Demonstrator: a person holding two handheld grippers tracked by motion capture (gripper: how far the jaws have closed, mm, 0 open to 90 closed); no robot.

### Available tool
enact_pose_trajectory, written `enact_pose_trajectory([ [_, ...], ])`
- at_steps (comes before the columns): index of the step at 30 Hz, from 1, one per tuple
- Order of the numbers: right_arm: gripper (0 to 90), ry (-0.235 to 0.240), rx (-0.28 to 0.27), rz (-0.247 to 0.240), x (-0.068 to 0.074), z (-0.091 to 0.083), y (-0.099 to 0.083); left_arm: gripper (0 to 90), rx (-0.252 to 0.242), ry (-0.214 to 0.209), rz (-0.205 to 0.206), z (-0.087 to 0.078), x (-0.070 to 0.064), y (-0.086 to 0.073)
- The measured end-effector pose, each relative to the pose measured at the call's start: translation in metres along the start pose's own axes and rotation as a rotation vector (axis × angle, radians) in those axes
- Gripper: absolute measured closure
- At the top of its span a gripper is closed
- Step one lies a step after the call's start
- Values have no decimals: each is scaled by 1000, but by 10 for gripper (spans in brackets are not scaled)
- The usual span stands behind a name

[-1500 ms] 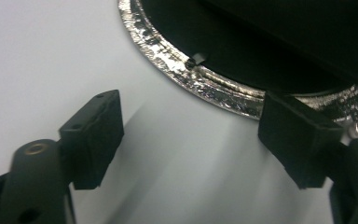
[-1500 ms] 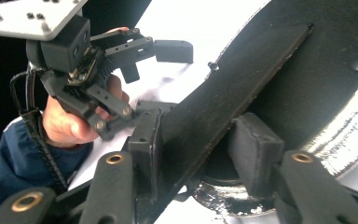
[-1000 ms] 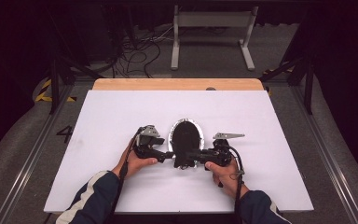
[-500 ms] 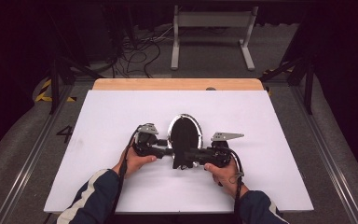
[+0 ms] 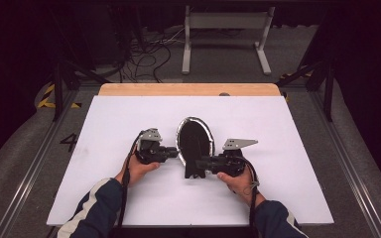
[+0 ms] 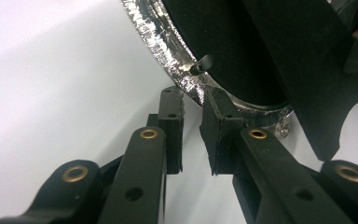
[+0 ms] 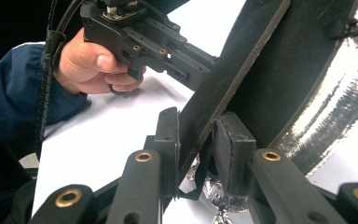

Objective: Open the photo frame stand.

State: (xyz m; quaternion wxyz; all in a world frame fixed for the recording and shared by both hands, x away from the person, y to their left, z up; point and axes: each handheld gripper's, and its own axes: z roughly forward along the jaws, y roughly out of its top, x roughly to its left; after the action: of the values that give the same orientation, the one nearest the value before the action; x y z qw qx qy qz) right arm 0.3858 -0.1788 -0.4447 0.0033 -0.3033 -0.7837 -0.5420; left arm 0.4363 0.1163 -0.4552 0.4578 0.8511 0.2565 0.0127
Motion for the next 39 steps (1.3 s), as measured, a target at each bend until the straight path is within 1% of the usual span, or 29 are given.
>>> enact_pose_trajectory([
  [1, 728, -1, 0, 2, 0, 0, 0, 763, -2, -6, -4, 1, -2, 0],
  [2, 729, -4, 0, 8, 0, 0, 0, 734, 4, 0, 8, 2, -2, 1],
  [3, 729, -4, 0, 8, 0, 0, -1, 731, 1, 3, 10, 2, -3, 1],
  [4, 729, -6, 1, 11, -1, -1, -1, 670, -10, -12, 0, 2, -3, 1],
  [6, 731, -2, -1, 10, -1, -1, -1, 584, -19, -11, -4, 3, -3, 2],
  [7, 731, -1, 0, 8, -1, -1, -1, 518, -14, 2, -4, 5, -2, 2],
  [8, 731, -3, 1, 2, 0, -1, -1, 466, -11, -6, -18, 6, -2, 2],
  [9, 732, -3, 1, -2, 0, -1, -1, 449, -3, -42, -12, 10, -2, 1],
  [11, 737, 4, 2, -17, 1, -1, -1, 330, 27, -37, 1, 17, -6, 2],
  [12, 737, 8, 1, -16, 1, -2, -1, 325, 36, -55, 16, 18, -6, 2],
  [13, 737, 8, 1, -17, 1, -2, -1, 333, 41, -59, 23, 20, -7, 2],
  [14, 736, 9, -1, -12, 0, -3, -2, 313, 36, -54, 15, 21, -8, 2],
  [17, 736, 13, -5, -7, -2, -3, -3, 317, 31, -44, 36, 20, -8, 4],
  [18, 736, 15, -6, -6, -2, -3, -3, 325, 25, -49, 38, 19, -8, 4],
  [20, 736, 22, -7, -5, -3, -3, -3, 386, 3, -63, 40, 17, -7, 4],
  [21, 736, 25, -6, -1, -3, -3, -3, 439, -7, -72, 31, 16, -8, 4],
  [23, 738, 35, -7, 4, -4, -4, -3, 474, -13, -87, 34, 14, -6, 3],
  [24, 740, 36, -4, 7, -4, -4, -3, 502, -22, -100, 24, 13, -5, 3],
  [25, 741, 39, -3, 10, -5, -4, -4, 519, -23, -100, 25, 12, -4, 3],
  [28, 741, 34, 3, 11, -6, -5, -4, 562, -48, -73, 39, 7, -8, 5],
  [29, 741, 29, -2, 18, -7, -5, -4, 587, -61, -66, 48, 5, -9, 6],
  [30, 740, 24, -3, 25, -8, -6, -4, 614, -73, -61, 70, 2, -10, 6],
  [32, 729, 12, -10, 53, -11, -7, -5, 665, -84, -39, 108, -2, -14, 8],
  [34, 711, 6, -18, 83, -15, -7, -6, 685, -87, -23, 124, -2, -17, 9],
  [35, 698, 1, -16, 90, -16, -7, -6, 690, -87, -9, 129, -3, -19, 9],
  [36, 696, 0, -20, 101, -17, -7, -7, 692, -80, 19, 146, -3, -20, 9],
  [37, 695, 7, -31, 114, -18, -7, -7, 709, -84, 33, 144, -4, -19, 9],
  [38, 696, 26, -41, 121, -18, -7, -7, 718, -91, 36, 142, -4, -18, 9],
  [39, 696, 28, -39, 117, -16, -7, -6, 726, -98, 45, 138, -5, -17, 8],
])
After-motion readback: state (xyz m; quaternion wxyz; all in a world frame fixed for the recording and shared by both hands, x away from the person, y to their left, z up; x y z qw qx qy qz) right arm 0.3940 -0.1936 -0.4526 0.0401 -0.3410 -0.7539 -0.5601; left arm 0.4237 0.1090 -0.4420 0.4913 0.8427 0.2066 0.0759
